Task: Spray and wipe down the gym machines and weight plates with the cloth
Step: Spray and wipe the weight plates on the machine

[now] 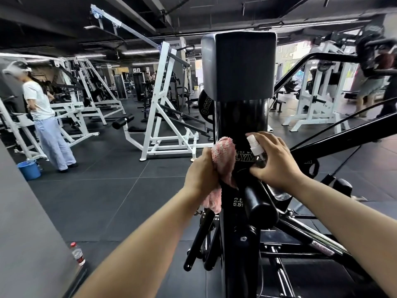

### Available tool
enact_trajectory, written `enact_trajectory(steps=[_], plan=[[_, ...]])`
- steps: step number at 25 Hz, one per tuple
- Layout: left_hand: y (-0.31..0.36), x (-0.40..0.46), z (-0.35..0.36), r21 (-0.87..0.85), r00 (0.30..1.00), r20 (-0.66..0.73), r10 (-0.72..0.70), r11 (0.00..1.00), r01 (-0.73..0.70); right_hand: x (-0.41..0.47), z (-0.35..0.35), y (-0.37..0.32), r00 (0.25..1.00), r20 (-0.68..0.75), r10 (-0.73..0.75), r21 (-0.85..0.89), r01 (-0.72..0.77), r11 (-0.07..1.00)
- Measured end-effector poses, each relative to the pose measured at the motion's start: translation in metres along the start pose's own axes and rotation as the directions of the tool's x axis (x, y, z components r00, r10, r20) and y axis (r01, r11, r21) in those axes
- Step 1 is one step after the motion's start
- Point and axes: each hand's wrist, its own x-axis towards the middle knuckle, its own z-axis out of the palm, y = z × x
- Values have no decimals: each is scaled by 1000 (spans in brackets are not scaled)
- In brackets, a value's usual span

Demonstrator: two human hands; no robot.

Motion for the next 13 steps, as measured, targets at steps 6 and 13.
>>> enact_trajectory(steps=[6,13], plan=[[-3,5,11,-55,979,-195,-65,997,56,-1,3,1,999,-39,3,-1,-3,1000],[-15,-6,34,-662,932,-2,-362,699,270,4,1,-3,999,-5,-42,-9,42,999]])
